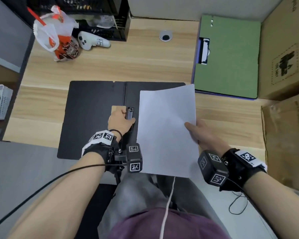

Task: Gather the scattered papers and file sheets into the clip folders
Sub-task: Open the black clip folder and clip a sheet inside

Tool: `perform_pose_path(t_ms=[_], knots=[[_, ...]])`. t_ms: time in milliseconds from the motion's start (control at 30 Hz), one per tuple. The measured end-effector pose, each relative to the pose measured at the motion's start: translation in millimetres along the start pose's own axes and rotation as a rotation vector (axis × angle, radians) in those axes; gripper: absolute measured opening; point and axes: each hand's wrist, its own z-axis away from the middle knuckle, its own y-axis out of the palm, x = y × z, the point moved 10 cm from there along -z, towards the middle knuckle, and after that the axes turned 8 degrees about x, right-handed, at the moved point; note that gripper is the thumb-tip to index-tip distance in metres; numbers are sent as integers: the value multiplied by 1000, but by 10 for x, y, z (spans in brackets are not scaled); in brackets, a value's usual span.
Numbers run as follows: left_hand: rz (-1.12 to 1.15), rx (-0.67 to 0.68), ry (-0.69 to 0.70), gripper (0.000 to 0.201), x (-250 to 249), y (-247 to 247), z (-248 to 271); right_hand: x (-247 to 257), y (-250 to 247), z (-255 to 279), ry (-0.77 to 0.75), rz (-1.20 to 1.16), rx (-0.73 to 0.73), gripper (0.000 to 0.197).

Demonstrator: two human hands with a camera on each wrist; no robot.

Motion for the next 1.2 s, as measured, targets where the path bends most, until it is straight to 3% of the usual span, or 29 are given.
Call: perform_pose_path(t_ms=[133,233,533,967,1100,1200], knots=[[-211,79,38,40,-99,55,-69,30,88,-42,-50,38,29,27],[-310,119,50,23,-146,53,-49,123,180,-90,-95,36,42,27],[-135,221,108,10,-104,-35,3,126,64,-138,-87,70,17,26],[-30,172,88,11,-7,-83,-18,442,218,-175,-144,179,4,28],[-28,148,103,11,-42,-117,20,463,88,-130,-161,110,-17,23],[-48,149,129,23,-66,-137,25,454,65,-145,-158,25,-11,24]])
